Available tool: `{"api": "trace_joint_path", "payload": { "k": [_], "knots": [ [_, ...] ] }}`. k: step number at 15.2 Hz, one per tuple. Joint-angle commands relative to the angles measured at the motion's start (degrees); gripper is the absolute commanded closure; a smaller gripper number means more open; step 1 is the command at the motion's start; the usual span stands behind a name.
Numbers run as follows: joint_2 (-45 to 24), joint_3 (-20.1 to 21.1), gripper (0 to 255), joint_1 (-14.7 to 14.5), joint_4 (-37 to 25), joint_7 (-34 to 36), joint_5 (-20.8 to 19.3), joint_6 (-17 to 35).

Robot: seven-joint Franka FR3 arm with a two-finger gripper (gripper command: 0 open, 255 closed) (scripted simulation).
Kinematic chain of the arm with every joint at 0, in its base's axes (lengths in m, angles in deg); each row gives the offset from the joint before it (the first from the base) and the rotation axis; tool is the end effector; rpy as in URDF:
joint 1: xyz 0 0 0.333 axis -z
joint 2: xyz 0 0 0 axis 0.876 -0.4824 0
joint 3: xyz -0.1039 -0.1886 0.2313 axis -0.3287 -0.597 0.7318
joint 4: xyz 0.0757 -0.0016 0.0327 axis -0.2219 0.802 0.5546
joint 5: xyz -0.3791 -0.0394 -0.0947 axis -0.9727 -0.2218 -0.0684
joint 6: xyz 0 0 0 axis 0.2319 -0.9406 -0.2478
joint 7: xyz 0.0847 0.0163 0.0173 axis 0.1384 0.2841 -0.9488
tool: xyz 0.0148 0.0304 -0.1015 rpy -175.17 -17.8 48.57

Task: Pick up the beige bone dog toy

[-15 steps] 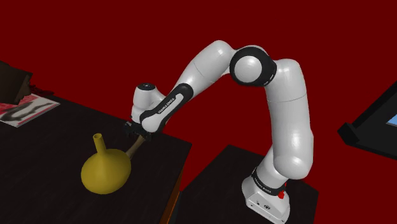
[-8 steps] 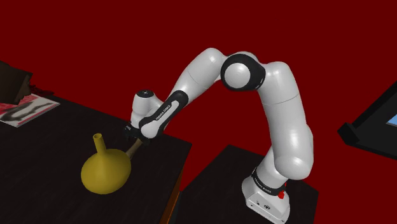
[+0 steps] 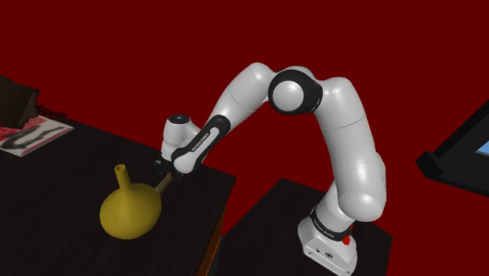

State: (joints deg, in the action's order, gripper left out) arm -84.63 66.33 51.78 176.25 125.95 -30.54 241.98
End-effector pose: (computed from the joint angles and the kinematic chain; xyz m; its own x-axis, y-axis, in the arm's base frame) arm 0.5869 0.2328 0.1314 0.4850 -0.8737 -0.0385 -0.8654 -0.4731 -0.1650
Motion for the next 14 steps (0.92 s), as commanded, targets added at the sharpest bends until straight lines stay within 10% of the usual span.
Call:
{"api": "trace_joint_path", "payload": {
  "k": [1, 14],
  "knots": [
    [0.0, 0.0, 255, 0.0, 0.0, 0.0, 0.0, 0.0],
    [6.1, 1.9, 255, 1.5, 2.0, -0.8, 1.3, -4.2]
  ]
}}
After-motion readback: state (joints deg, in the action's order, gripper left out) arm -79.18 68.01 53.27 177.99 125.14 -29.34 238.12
